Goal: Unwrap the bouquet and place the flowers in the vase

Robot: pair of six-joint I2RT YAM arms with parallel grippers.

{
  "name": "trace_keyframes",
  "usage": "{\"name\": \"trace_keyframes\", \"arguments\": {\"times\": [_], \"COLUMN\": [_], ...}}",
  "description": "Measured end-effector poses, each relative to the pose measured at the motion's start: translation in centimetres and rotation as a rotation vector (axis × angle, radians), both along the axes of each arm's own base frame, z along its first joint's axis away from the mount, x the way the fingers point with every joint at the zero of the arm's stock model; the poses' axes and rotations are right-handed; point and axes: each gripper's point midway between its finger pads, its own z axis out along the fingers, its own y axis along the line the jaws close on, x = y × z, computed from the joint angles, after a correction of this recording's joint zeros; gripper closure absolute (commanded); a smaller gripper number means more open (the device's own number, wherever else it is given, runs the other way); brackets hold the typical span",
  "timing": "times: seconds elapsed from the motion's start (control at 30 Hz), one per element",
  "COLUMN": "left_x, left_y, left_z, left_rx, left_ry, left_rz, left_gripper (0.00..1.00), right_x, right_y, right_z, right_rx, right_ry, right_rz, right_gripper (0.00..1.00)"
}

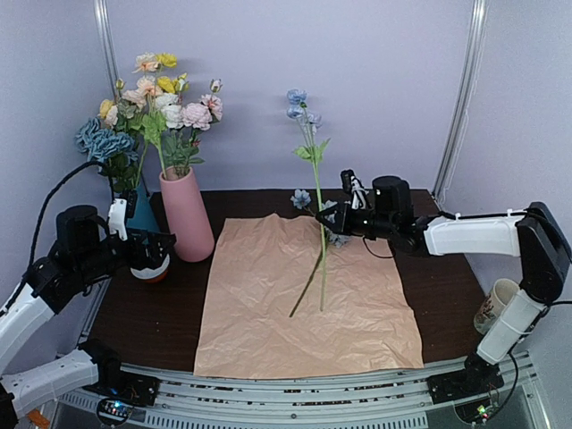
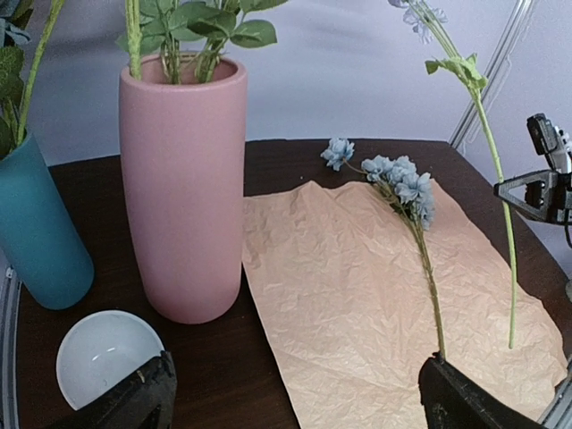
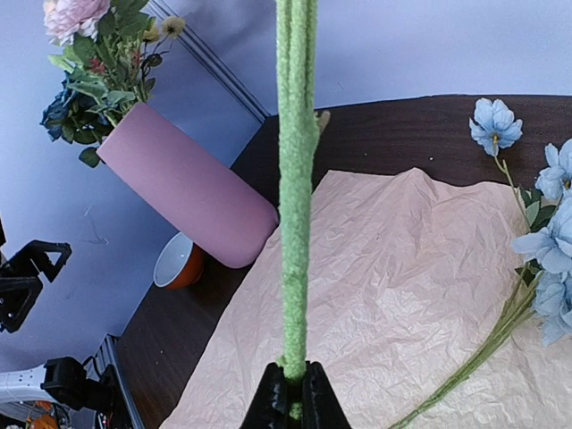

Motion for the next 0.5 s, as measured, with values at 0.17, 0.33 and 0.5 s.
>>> {"name": "trace_keyframes", "arguments": {"times": [0.17, 0.33, 0.5], "left_x": [-0.5, -0.2, 0.6], "left_y": [-0.3, -1.2, -3.3], "left_z": [1.8, 2.4, 2.8], "left_rx": [-0.056, -0.115, -0.191], "left_ry": [-0.055, -0.051, -0.035], "left_rz": [-0.018, -0.044, -0.112], "left_gripper": [0.02, 0.08, 0.11], "right_x": [-3.5, -5.7, -7.0], "right_y": [0.1, 0.8, 1.8], "right_z": [0.9, 2.1, 2.0], "right_rx": [-0.012, -0.011, -0.028], "right_ry": [-0.112, -0.207, -0.254], "right_rz": [0.055, 0.092, 0.115], "right_gripper": [1.0, 1.0, 1.0]}}
